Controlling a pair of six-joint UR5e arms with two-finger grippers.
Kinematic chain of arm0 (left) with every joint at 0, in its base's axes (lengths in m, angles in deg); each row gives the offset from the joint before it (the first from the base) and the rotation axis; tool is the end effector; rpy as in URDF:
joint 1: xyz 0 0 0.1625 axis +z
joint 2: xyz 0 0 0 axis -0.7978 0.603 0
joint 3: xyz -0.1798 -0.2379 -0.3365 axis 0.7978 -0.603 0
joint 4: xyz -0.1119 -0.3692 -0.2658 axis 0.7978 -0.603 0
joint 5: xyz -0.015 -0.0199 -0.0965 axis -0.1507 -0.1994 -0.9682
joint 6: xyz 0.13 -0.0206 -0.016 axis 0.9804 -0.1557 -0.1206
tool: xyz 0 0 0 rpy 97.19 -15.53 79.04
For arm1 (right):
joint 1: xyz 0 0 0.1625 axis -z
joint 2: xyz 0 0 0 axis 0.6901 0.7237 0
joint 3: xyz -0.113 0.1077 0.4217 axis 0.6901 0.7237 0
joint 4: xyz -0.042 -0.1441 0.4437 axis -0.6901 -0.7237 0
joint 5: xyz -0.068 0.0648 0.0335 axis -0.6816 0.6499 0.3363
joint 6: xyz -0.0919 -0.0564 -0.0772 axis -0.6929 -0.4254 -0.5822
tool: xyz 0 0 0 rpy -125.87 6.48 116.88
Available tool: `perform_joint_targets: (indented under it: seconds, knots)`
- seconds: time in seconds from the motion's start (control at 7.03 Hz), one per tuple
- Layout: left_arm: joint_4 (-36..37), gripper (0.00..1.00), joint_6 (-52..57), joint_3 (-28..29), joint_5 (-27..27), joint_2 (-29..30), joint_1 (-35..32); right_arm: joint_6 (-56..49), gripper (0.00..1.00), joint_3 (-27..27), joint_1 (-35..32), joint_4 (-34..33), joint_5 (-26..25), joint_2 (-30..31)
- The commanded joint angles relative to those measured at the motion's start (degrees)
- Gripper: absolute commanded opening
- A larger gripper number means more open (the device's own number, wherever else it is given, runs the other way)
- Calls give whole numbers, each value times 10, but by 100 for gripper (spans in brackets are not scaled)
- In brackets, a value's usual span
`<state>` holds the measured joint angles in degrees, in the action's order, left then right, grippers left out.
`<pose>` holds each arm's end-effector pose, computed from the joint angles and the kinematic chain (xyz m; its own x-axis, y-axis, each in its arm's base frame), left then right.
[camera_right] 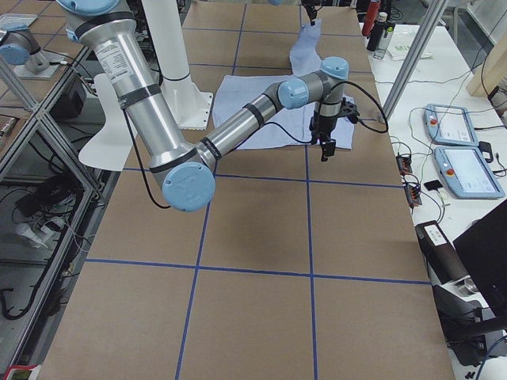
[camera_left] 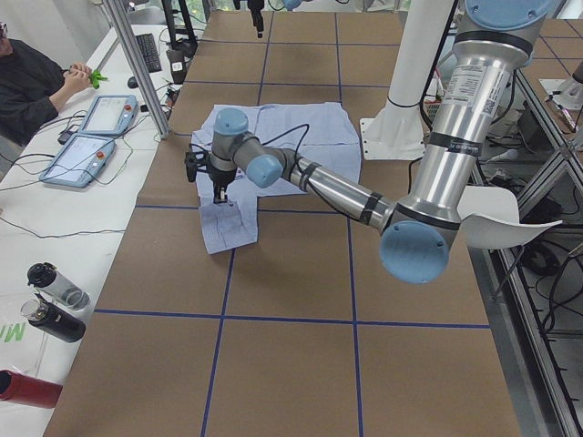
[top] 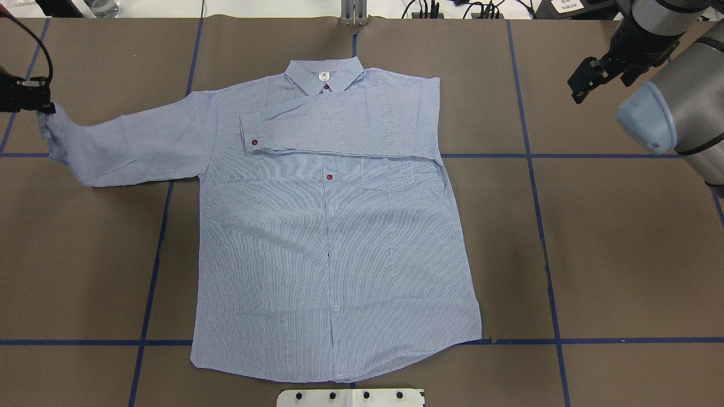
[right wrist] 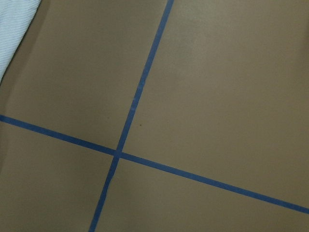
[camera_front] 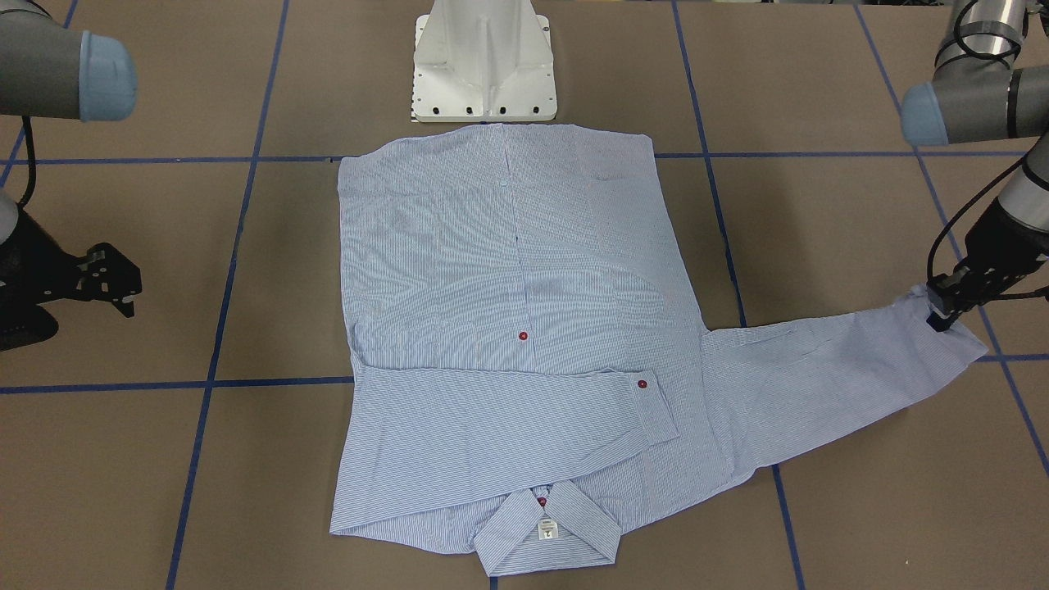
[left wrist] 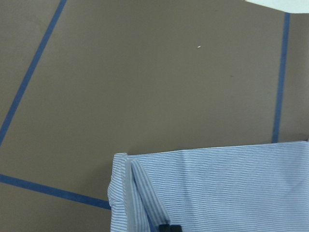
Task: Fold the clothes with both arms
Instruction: 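Carry the grasped sleeve with the left gripper across the shirt body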
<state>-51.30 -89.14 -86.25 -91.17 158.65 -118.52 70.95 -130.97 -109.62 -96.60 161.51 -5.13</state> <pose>0.2280 -0.6651 0.3915 0.5929 -0.2828 -0.7540 0.4176 0.9086 -0.0124 -0.2224 -0.6476 0.3670 0.7572 -0.2981 0.5812 0.2136 0.9539 0.2109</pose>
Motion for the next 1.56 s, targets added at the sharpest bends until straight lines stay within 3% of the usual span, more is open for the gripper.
perform_joint_targets:
  seconds: [0.0, 0.28, 0.43, 1.42]
  knots:
    - [38, 0, -103, 29, -6, 107, 49, -10, 100, 0, -25, 1, 32, 23]
    - [30, 0, -188, 115, -7, 232, 97, -44, 100, 2, -50, 0, 44, 41]
    - [30, 0, -219, 129, -7, 268, 106, -53, 100, 6, -55, 0, 44, 45]
    - [29, 0, -339, 162, -21, 379, 135, -62, 100, 20, -71, 0, 43, 48]
